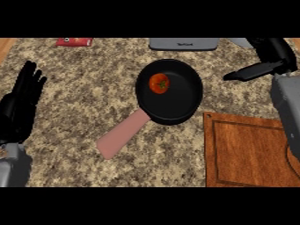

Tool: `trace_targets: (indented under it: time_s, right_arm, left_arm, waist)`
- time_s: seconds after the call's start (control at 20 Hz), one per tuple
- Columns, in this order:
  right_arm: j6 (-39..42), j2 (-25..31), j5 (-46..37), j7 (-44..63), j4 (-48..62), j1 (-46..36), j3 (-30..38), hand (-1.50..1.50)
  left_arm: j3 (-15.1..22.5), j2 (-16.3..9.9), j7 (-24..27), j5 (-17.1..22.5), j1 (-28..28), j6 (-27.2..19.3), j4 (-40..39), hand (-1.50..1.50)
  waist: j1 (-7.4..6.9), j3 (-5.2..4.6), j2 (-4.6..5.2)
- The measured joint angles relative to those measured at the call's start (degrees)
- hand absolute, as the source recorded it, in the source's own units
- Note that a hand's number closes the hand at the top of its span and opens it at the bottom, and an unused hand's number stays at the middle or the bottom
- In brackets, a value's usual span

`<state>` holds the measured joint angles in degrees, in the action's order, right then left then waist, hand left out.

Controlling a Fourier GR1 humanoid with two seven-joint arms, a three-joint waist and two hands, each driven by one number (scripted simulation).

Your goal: Pick the tomato from the cutting board and place it in the pot

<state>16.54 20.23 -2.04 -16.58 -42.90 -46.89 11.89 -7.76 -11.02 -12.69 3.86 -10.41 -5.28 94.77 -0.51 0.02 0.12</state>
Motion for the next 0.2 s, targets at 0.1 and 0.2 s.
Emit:
trace_targets:
  time_s: [0.1, 0.2]
  right_arm:
    - [1.13, 1.06, -0.19, -1.29, 1.55, -0.31, 0.21, -1.5]
    - [2.36, 2.05, -0.29, -2.31, 2.37, -0.14, 0.33, -1.5]
  left_arm:
    - [0.01, 0.2, -0.4, -0.09, -0.44, -0.15, -0.04, 0.0]
    - [-0.3, 0.31, -0.02, 0.01, -0.78, -0.08, -0.67, 0.0]
  waist:
    - [-0.01, -0.01, 0.0]
    - [0.02, -0.01, 0.0]
